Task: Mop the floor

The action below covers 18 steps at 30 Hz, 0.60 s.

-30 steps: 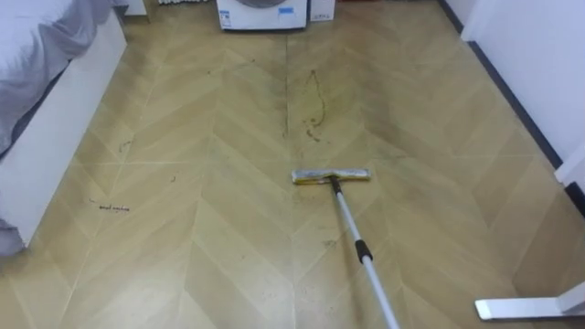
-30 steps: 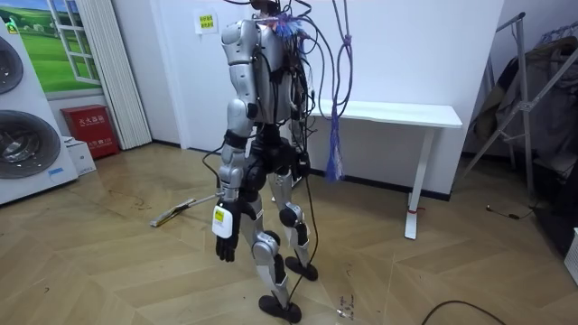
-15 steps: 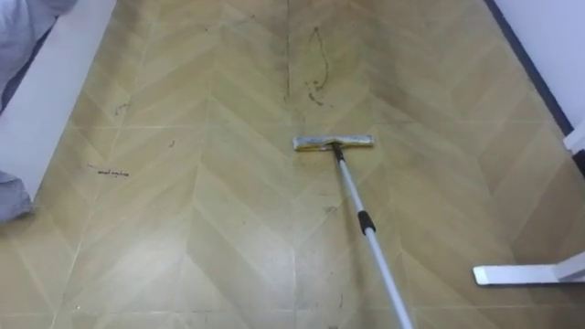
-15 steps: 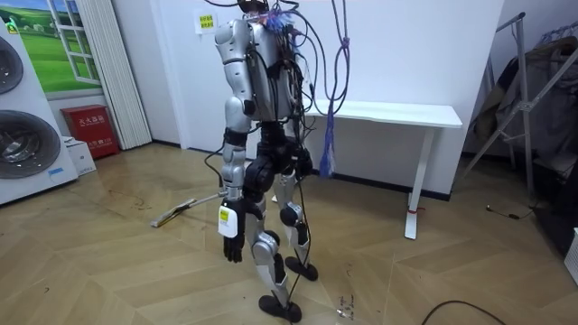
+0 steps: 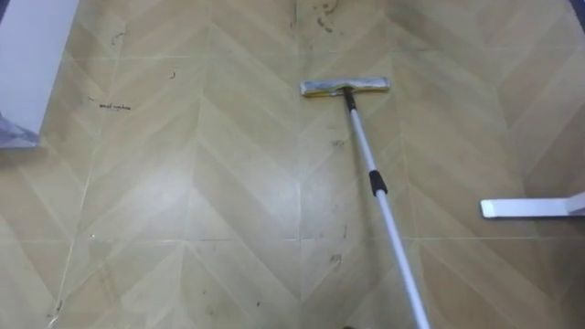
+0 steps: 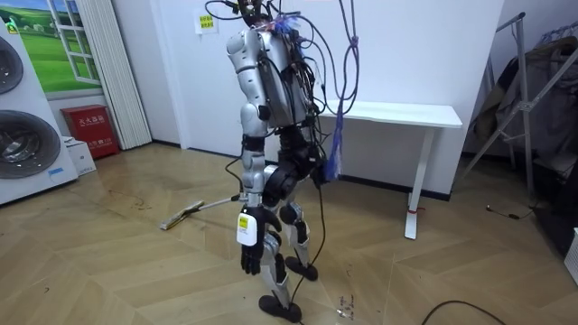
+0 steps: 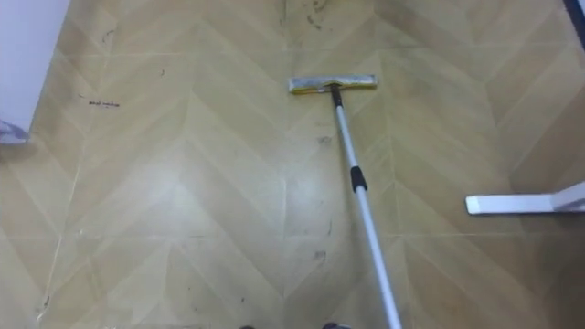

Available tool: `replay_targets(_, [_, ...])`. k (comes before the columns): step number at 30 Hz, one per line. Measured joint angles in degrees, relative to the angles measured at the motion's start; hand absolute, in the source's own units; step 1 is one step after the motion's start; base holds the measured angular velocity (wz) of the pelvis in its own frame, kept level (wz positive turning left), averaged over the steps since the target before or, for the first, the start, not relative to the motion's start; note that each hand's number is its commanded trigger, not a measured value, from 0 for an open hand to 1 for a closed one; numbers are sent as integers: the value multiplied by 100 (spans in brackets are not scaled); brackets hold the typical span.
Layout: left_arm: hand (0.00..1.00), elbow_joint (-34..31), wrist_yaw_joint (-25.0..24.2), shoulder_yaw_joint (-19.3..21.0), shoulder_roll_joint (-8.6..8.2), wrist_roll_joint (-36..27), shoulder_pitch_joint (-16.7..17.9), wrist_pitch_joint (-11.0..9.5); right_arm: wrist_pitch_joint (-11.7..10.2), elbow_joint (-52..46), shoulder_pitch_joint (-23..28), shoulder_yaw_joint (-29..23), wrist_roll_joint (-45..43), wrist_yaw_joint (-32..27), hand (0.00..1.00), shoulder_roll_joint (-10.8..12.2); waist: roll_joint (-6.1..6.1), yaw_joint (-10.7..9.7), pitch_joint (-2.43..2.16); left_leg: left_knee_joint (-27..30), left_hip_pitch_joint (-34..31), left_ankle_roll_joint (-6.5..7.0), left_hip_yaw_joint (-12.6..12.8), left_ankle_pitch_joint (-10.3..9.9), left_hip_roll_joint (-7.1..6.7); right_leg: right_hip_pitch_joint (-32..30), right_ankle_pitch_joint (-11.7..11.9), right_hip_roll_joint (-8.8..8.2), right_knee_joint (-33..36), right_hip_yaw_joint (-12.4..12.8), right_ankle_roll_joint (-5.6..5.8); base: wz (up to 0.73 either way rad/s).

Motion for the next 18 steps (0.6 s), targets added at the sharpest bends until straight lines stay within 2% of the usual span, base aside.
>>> replay_targets(4, [0,18,113,-110,-45,-160,10,16,-17,-7,-4,34,142,-47,100,-19,47,23,-26,358,-483,-58,-122,-20,20,-389,-60,-22,299,-130,-97,16])
replay_targets(6, [0,18,161,-186,-40,-372,4,15,-17,-13,-4,52,168,-116,100,-20,51,139,-26,596,-628,-108,-139,-63,25,-530,-134,-31,507,-161,-148,7])
replay_targets(8, [0,21,218,-286,-28,-650,-1,15,-16,-13,-10,57,224,-199,100,-21,92,181,-13,938,-818,-156,-204,-100,29,-633,-267,-39,760,-207,-191,14])
replay_targets(10, [0,40,219,-488,-6,-916,7,13,-6,58,-174,22,293,-290,100,-40,121,342,-22,1609,-1158,-194,-225,-119,67,-801,-505,-78,1189,-243,-339,11])
replay_targets(11, [0,62,218,-538,-3,-951,6,13,-3,100,-250,18,297,-304,100,-61,142,384,-25,1887,-1292,-203,-212,-112,104,-855,-607,-108,1326,-253,-334,0])
replay_targets(12, [0,70,227,-613,12,-1119,21,14,5,222,-450,12,303,-311,100,-135,141,523,-16,2633,-1633,-271,-185,15,181,-957,-787,-126,1658,-267,-374,-22])
replay_targets(13, [0,85,255,-729,37,-1343,37,3,61,328,-719,16,299,-297,100,-245,71,702,27,3423,-2031,-252,-167,463,226,-1069,-950,-111,2012,-202,-463,-32])
replay_targets(14, [0,108,266,-806,59,-1492,28,-12,66,335,-856,16,303,-284,100,-313,58,782,28,3772,-2265,-258,-158,804,226,-1140,-1014,-103,2162,-127,-482,-42])
replay_targets(15, [0,162,319,-939,84,-1838,27,-72,63,334,-1179,16,328,-242,100,-435,-47,903,82,4394,-2700,-303,-128,1643,230,-1246,-1101,-78,2406,14,-523,-47])
replay_targets(16, [0,230,324,-1000,93,-2035,36,-131,59,331,-1540,19,322,-167,100,-542,-116,1005,104,5153,-3118,-312,-4,1966,227,-1342,-1174,-74,2603,114,-562,-47])
replay_targets(17, [0,237,320,-1003,104,-2040,2,-147,40,340,-1717,42,327,-109,100,-580,-148,1059,119,5597,-3316,-285,69,1914,245,-1371,-1199,-78,2682,144,-582,-39])
replay_targets(18, [0,277,312,-995,152,-2041,10,-211,-82,418,-2000,50,367,43,100,-621,-211,1140,136,6030,-3611,-162,214,1713,212,-1411,-1223,-77,2742,196,-583,-13])
